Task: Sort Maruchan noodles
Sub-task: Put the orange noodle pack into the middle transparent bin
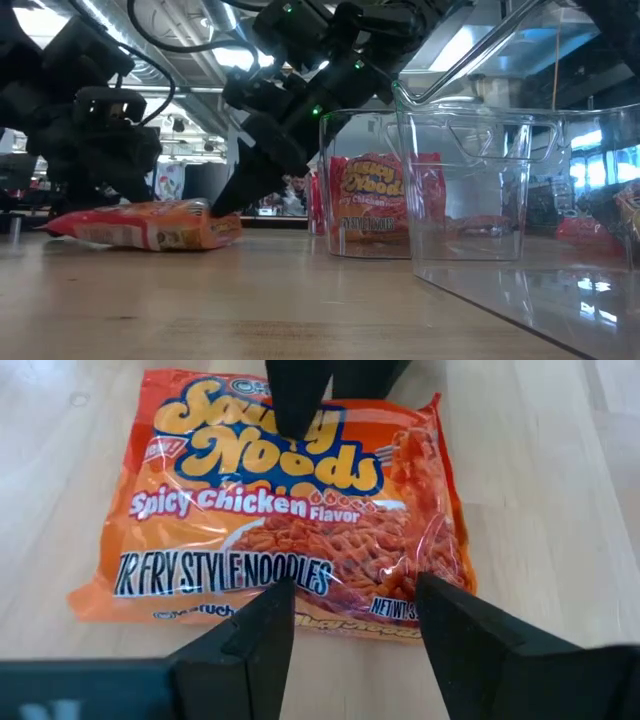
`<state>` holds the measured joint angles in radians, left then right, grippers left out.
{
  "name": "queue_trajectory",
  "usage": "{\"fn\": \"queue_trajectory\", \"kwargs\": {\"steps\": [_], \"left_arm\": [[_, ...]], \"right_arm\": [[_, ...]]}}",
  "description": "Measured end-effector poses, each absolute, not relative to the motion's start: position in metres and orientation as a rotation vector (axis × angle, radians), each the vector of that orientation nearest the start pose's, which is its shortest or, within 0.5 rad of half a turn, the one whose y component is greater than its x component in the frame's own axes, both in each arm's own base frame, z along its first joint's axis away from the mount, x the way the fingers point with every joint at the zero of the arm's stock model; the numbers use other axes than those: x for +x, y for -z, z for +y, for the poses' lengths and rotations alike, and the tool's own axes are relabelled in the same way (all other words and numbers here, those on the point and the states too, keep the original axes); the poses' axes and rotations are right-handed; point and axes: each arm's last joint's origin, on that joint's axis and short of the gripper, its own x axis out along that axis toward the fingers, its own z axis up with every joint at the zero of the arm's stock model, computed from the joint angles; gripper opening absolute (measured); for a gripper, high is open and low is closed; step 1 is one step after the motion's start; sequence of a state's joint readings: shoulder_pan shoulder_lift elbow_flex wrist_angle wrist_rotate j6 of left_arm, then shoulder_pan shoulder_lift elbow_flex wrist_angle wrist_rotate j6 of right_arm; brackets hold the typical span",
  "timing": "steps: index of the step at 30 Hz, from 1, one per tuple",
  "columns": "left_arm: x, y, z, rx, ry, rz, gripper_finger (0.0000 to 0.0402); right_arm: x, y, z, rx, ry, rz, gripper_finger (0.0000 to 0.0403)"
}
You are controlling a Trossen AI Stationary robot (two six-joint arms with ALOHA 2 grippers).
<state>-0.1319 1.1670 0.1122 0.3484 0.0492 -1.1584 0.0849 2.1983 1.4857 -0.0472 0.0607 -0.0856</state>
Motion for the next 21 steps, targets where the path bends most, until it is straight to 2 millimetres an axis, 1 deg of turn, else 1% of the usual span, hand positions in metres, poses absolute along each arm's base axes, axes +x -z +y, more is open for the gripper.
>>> {"fn": "queue_trajectory", "kwargs": {"steps": [2, 7, 10, 15, 21], "left_arm": [[0.1628, -0.0984, -0.0238, -1.087, -0.251, 0.7, 0.0236], [0.1688, -0.1048, -0.023, -1.107, -0.18, 0.591, 0.0234], [0.1697, -0.1061, -0.022, -1.098, -0.176, 0.571, 0.0223], [0.1701, -0.1065, -0.0212, -1.078, -0.2, 0.546, 0.0181], [0.171, -0.1081, -0.0205, -0.985, -0.183, 0.527, 0.0105]], "right_arm": [[0.468, -0.1357, 0.0378, -0.139, -0.048, 0.759, 0.0188], [0.4678, -0.1352, 0.0378, -0.137, -0.045, 0.761, 0.0188], [0.4677, -0.1351, 0.0378, -0.137, -0.046, 0.762, 0.0188], [0.4678, -0.1352, 0.0377, -0.138, -0.045, 0.761, 0.0188], [0.4677, -0.1351, 0.0377, -0.14, -0.043, 0.761, 0.0188]]}}
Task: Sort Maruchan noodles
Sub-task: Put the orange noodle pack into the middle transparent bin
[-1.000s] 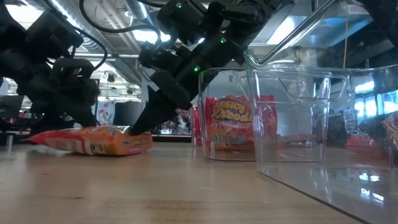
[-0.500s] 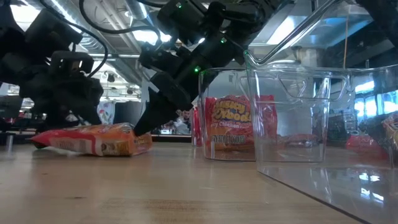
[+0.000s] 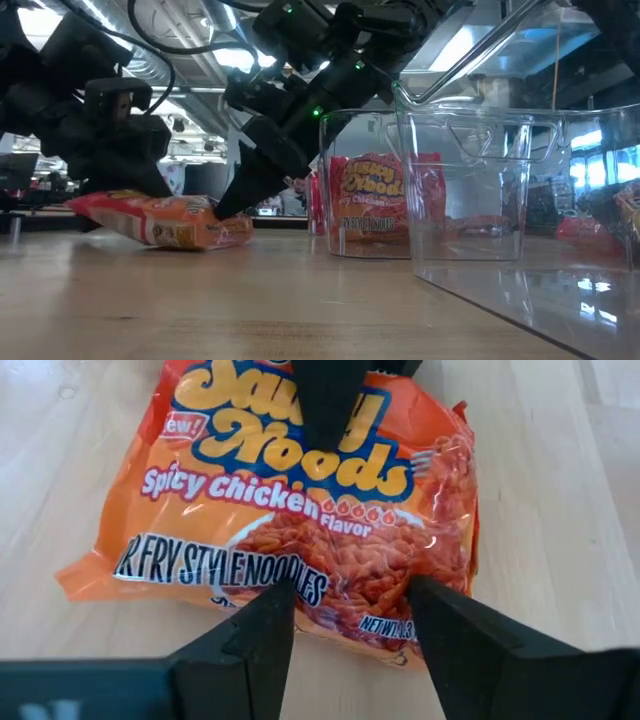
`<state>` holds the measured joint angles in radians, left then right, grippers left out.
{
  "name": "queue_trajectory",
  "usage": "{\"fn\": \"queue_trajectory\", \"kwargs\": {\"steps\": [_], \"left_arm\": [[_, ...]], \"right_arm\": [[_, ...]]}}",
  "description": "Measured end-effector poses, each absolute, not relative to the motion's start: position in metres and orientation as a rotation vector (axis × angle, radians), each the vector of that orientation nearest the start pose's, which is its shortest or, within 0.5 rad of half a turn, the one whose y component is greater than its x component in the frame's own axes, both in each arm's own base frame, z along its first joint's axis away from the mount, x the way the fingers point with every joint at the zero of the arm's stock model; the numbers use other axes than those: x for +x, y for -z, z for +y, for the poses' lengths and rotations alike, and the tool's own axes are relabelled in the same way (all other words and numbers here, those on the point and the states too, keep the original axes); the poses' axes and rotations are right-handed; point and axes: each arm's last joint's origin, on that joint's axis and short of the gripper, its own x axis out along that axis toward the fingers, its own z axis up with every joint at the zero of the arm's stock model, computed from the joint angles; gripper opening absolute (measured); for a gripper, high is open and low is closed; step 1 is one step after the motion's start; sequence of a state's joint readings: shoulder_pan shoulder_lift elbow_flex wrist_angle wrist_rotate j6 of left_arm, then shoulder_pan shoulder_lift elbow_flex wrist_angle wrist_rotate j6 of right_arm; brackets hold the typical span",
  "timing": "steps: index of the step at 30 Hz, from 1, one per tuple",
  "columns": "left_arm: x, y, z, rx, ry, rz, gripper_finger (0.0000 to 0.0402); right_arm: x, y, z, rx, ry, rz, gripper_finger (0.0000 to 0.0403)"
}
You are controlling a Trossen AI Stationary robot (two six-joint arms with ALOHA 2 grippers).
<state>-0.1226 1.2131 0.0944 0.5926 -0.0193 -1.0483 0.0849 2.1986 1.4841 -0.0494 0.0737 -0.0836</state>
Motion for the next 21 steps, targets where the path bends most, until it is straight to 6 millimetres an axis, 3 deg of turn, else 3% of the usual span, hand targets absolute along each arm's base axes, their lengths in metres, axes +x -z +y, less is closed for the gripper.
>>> {"fn": "queue_trajectory", "kwargs": {"steps": [6, 10, 14, 21], "left_arm": [[0.171, -0.109, -0.02, -0.894, -0.161, 0.524, 0.0021], [0.172, -0.11, -0.02, -0.826, -0.139, 0.519, 0.0012], [0.173, -0.111, -0.021, -0.754, -0.093, 0.522, 0.0008], [0.179, -0.121, -0.023, -0.537, 0.003, 0.502, 0.0005]], "right_arm": [[0.467, -0.136, 0.037, -0.151, -0.017, 0.766, 0.0188], [0.464, -0.147, 0.037, -0.138, -0.009, 0.767, 0.0188], [0.455, -0.18, 0.039, -0.125, -0.01, 0.742, 0.0188], [0.422, -0.237, 0.047, -0.133, -0.045, 0.782, 0.0188]]}}
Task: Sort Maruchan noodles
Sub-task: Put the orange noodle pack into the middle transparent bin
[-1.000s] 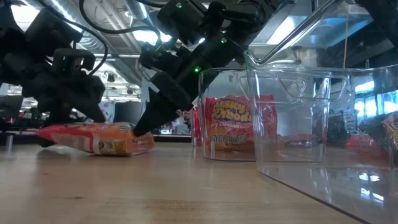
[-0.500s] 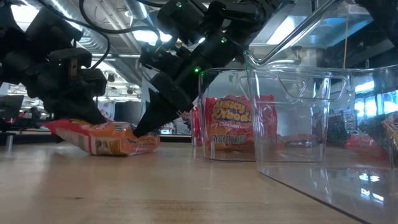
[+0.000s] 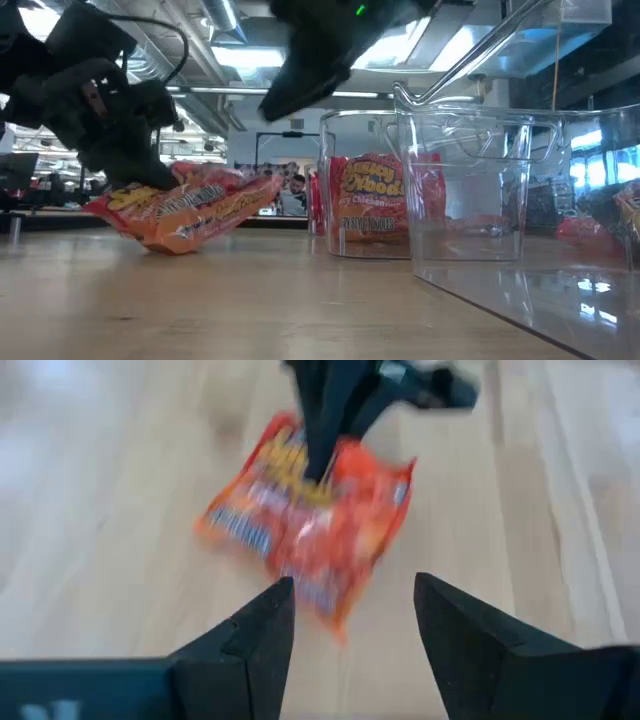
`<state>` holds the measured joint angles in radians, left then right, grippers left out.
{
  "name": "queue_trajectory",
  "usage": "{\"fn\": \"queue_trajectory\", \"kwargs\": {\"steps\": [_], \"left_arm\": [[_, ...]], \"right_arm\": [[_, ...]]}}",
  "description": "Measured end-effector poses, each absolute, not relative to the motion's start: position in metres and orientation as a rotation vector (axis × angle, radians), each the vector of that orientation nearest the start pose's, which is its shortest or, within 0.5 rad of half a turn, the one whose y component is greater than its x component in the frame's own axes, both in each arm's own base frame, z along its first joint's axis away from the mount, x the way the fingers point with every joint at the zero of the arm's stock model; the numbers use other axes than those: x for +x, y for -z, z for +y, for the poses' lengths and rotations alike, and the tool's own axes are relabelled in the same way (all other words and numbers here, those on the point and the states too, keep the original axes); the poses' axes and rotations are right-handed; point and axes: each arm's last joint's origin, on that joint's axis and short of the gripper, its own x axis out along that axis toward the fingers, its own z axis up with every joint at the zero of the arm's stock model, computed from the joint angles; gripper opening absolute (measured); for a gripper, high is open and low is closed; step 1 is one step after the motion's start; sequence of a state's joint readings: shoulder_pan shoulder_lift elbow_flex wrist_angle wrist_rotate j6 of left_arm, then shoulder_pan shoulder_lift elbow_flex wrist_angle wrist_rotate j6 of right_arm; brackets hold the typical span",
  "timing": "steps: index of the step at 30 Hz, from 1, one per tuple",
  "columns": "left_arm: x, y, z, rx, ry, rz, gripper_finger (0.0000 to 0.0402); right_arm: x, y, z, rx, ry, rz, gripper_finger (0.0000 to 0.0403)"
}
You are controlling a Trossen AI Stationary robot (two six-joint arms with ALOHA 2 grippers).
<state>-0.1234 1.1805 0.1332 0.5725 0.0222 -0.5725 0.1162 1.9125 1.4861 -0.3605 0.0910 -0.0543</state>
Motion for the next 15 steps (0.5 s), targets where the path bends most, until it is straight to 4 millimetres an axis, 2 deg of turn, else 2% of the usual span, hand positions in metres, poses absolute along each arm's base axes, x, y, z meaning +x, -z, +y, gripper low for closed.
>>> {"fn": "queue_trajectory", "kwargs": {"steps": [3, 9, 15], "left_arm": [[0.182, -0.129, -0.023, -0.428, 0.027, 0.483, 0.0005], [0.192, -0.149, -0.023, -0.248, -0.001, 0.501, 0.0005], [0.202, -0.178, -0.023, -0.129, -0.065, 0.65, 0.0005]], "right_arm": [[0.404, -0.252, 0.047, -0.109, -0.07, 0.816, 0.0188], [0.363, -0.27, 0.043, 0.0, -0.101, 0.814, 0.0188], [0.32, -0.271, 0.042, 0.115, -0.08, 0.765, 0.0188]]}}
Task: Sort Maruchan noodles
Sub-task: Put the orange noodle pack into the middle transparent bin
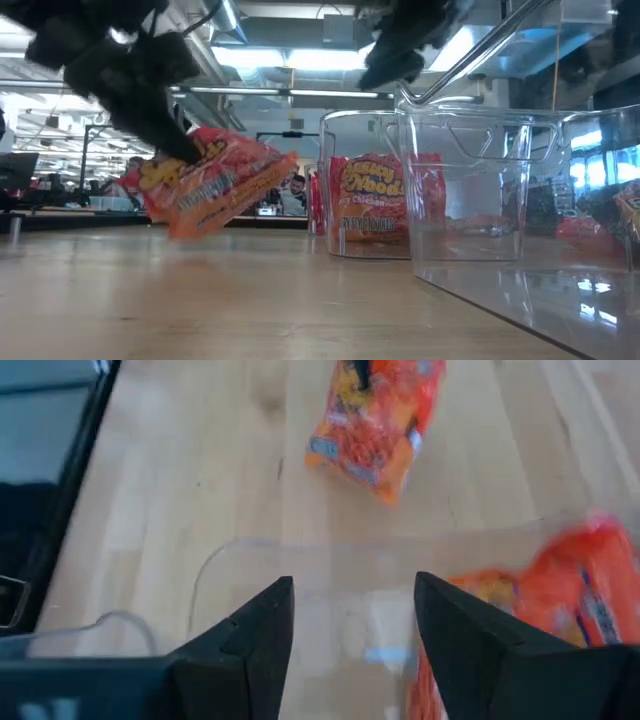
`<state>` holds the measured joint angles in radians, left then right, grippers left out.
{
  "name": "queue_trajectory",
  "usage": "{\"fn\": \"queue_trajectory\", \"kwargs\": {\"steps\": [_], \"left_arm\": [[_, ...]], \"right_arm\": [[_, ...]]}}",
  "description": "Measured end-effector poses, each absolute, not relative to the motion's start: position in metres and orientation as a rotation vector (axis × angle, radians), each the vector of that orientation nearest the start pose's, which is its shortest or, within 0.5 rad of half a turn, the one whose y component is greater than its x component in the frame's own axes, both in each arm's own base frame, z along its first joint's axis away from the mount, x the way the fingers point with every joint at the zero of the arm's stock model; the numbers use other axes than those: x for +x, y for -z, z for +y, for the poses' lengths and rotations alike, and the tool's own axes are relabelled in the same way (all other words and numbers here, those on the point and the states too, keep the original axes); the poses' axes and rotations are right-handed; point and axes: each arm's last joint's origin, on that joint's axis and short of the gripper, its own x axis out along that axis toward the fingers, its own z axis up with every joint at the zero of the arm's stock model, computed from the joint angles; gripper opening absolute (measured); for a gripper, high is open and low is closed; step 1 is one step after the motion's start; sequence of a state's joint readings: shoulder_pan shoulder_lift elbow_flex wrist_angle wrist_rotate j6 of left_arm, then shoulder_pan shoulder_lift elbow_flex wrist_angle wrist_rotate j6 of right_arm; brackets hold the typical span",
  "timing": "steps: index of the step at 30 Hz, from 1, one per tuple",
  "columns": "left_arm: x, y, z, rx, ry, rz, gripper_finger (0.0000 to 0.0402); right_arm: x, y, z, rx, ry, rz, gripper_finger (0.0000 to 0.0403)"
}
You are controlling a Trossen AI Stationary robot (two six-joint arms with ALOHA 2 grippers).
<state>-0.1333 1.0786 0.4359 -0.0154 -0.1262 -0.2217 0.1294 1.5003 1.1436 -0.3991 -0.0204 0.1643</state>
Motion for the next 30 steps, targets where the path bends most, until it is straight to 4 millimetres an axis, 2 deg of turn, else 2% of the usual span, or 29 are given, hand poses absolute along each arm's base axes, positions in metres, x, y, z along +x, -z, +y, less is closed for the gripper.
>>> {"fn": "queue_trajectory", "kwargs": {"steps": [4, 7, 10, 14, 19, 23, 30], "left_arm": [[0.209, -0.211, -0.026, -0.059, -0.098, 0.736, 0.0005], [0.213, -0.239, -0.03, 0.0, -0.116, 0.761, 0.0005], [0.217, -0.268, -0.032, 0.046, -0.136, 0.739, 0.0005], [0.226, -0.294, -0.035, 0.12, -0.137, 0.709, 0.0005], [0.248, -0.31, -0.037, 0.213, -0.134, 0.707, 0.0005], [0.276, -0.317, -0.034, 0.263, -0.147, 0.734, 0.0007], [0.338, -0.334, -0.026, 0.315, -0.182, 0.828, 0.0006]], "right_arm": [[0.288, -0.276, 0.046, 0.175, -0.088, 0.701, 0.0188], [0.266, -0.291, 0.05, 0.218, -0.1, 0.641, 0.0188], [0.244, -0.301, 0.054, 0.217, -0.127, 0.6, 0.0188], [0.22, -0.302, 0.059, 0.204, -0.159, 0.562, 0.0188], [0.197, -0.279, 0.06, 0.181, -0.182, 0.593, 0.0188], [0.182, -0.261, 0.056, 0.177, -0.186, 0.626, 0.0188], [0.155, -0.255, 0.048, 0.178, -0.207, 0.645, 0.0188]]}}
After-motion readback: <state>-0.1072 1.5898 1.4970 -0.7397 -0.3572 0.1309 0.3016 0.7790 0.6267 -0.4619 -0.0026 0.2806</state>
